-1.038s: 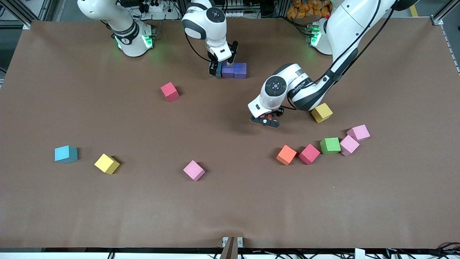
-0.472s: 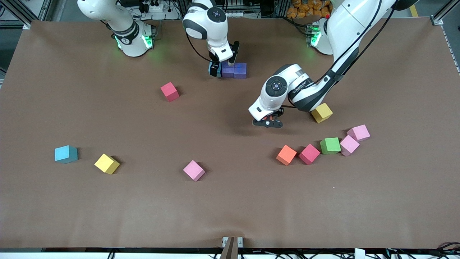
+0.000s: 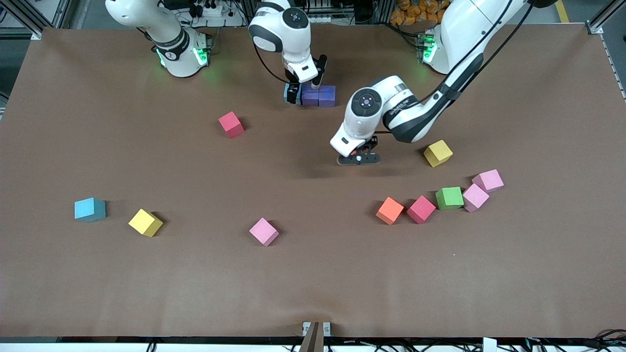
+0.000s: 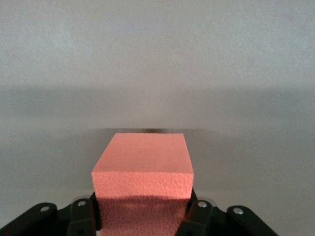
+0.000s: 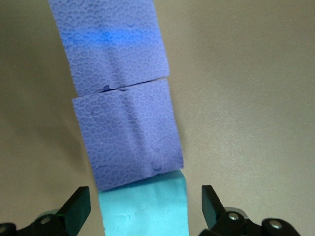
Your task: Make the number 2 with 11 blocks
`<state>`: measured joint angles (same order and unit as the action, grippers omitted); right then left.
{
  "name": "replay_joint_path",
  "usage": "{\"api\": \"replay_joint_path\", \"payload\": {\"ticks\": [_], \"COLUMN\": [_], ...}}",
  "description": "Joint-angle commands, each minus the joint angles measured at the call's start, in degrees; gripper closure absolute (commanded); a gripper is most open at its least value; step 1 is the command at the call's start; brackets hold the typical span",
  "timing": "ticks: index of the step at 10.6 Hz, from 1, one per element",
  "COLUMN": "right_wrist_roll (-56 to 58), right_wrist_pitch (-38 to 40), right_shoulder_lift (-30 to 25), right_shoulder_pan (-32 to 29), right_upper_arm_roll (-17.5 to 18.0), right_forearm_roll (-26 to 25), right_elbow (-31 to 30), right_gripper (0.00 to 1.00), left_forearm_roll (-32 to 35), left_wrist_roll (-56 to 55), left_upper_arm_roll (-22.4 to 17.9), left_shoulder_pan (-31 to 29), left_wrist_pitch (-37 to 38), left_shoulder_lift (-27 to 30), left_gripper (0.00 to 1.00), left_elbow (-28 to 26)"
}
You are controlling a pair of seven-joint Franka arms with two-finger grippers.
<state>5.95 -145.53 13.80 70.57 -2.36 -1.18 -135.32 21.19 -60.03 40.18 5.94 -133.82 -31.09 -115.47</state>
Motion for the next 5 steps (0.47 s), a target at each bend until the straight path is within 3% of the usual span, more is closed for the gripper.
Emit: {"api": "replay_joint_path", "payload": {"ticks": [1,5], "right_wrist_roll": [-0.94,-0.94], "right_wrist_pitch": [2.61,11.02], "right_shoulder_lift": [-4.13,-11.58], "right_shoulder_pan": [-0.61,-3.23], "right_upper_arm_roll": [0.34,0.34], "right_forearm_roll": [-1.71,-1.72], "right_elbow": [-1.35,-2.32], "right_gripper": [0.0,0.0], "left_forearm_roll": [0.87,0.87], "left_wrist_roll": [-5.26,-10.01], "left_upper_arm_roll": [0.08,1.22], "left_shoulder_pan": [2.22,4.86], "left_wrist_pitch": [0.76,0.67], "left_shoulder_lift": [1.29,2.7], "left_gripper": [0.77,0.78], "left_elbow": [-0.55,-1.16]}}
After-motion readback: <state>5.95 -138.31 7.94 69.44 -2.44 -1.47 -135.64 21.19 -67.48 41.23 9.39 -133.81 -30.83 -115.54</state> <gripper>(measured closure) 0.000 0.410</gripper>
